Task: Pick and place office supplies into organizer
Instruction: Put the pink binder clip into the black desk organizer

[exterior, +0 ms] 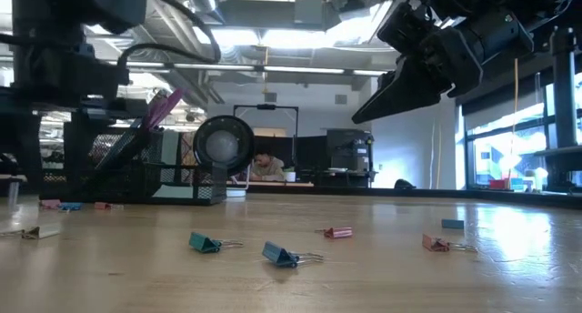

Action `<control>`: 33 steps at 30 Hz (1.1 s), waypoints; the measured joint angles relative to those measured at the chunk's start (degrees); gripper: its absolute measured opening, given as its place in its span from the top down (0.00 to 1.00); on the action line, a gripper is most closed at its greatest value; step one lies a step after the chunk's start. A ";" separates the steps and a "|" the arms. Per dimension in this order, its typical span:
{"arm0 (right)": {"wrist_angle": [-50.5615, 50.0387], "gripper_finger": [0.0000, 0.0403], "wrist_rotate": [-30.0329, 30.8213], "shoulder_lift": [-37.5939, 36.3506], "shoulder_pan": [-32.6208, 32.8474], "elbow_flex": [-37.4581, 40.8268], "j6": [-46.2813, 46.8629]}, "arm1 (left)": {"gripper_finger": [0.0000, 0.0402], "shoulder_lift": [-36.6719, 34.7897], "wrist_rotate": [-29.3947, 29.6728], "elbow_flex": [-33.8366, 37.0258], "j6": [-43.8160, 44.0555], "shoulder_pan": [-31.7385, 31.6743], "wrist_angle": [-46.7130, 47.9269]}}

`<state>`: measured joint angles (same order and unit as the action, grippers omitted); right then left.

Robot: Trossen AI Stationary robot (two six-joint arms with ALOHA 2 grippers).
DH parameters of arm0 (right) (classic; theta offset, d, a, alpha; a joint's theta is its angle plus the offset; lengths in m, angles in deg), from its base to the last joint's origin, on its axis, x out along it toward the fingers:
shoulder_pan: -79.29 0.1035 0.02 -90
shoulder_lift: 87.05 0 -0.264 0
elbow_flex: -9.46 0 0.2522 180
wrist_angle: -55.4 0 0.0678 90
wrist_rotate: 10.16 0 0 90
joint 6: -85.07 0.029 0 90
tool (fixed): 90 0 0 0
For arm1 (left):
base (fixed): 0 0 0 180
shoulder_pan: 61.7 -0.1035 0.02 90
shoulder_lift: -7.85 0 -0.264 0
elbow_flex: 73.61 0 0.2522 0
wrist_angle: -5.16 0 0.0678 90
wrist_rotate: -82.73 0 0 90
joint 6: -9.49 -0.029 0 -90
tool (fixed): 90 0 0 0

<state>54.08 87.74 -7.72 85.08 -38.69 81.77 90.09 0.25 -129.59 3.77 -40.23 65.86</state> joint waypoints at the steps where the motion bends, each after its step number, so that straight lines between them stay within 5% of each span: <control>1: 0.01 0.48 0.00 0.00 0.01 0.00 0.01 | 0.67 0.00 -0.05 0.16 -0.02 -0.37 -0.05; 24: -0.04 0.48 0.00 0.00 -0.01 0.00 -0.17 | 0.66 0.15 -3.26 0.48 -2.49 -1.11 -3.57; 33: -0.17 0.48 0.00 0.00 0.01 0.00 -0.18 | 0.67 5.92 -4.60 0.24 -2.57 -1.12 -4.39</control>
<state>53.91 87.74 -7.72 85.09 -38.69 81.59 96.00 -4.35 -129.35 1.20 -41.34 61.47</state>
